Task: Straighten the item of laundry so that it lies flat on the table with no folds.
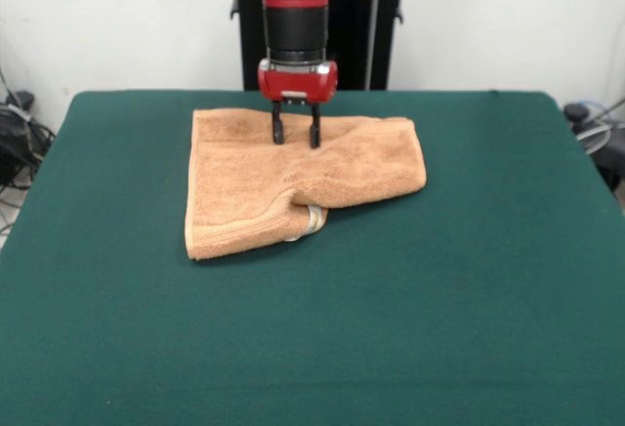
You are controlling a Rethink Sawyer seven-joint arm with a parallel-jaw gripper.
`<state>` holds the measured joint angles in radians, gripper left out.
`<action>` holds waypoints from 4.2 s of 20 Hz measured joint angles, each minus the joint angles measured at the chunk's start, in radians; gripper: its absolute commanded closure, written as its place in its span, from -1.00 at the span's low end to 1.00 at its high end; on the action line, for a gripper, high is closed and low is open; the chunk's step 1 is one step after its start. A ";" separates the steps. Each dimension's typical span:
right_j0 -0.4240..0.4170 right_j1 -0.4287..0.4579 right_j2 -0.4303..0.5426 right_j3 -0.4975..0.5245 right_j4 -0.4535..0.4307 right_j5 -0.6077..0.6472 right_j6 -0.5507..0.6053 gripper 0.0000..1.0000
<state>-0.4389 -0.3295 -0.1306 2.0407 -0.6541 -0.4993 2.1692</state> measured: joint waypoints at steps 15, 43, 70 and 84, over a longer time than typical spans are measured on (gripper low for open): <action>-0.091 -0.019 0.070 -0.013 -0.146 0.046 -0.007 -1.00; -0.209 -0.096 0.402 -0.171 0.030 0.985 -0.169 -1.00; 0.137 -0.164 0.251 -0.206 0.230 0.993 -0.169 -1.00; 0.217 -0.147 0.188 -0.213 0.371 0.942 -0.169 -1.00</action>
<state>-0.2215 -0.4764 0.0577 1.8276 -0.2831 0.4426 2.0005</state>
